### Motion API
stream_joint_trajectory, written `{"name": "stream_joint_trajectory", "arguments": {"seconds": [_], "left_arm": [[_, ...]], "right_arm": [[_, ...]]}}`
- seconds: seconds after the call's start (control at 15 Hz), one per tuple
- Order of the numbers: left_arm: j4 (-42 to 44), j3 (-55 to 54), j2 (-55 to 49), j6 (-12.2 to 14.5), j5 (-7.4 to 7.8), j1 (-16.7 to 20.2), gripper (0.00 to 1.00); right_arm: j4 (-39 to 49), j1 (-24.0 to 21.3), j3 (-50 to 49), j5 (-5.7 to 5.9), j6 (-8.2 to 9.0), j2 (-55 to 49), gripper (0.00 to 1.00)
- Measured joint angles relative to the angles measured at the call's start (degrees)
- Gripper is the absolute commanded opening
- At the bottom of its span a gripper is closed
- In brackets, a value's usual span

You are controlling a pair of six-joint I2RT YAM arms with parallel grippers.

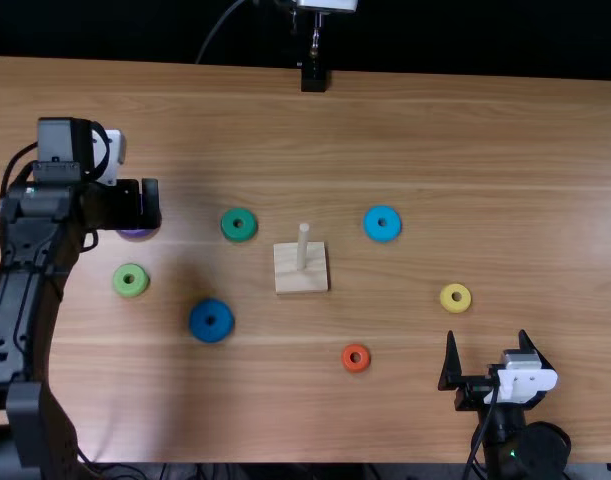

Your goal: Build the Hanoi tower: stack the rings onto the peg from bottom to top in this color order: purple, dark blue, light blue, dark green, light green, yellow, orange.

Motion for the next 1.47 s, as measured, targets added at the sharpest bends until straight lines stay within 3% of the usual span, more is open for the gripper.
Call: {"name": "stream_joint_trajectory", "arguments": {"seconds": [0.67,0.73,0.93,1.07,1.33,1.47], "left_arm": [[0.2,1.1,10.6,0.1,0.02,0.0,1.0],[0.3,1.1,10.9,0.5,-1.05,0.0,1.0],[0.5,1.1,11.5,5.9,-7.15,0.0,1.0],[0.7,1.2,12.4,8.0,-9.03,0.0,1.0],[1.0,1.2,13.8,9.1,-9.92,0.0,1.0],[1.6,3.2,13.9,9.2,-9.25,-0.1,1.0]], "right_arm": [[0.0,0.0,0.0,0.02,0.02,0.0,1.0],[0.0,0.0,0.0,0.02,0.02,0.0,1.0],[0.0,0.0,0.0,0.0,0.02,0.0,1.0],[0.0,0.0,0.0,0.02,0.02,0.0,1.0],[0.0,0.0,0.0,0.02,0.0,0.0,1.0],[0.0,0.0,0.0,0.02,0.0,0.0,1.0]]}}
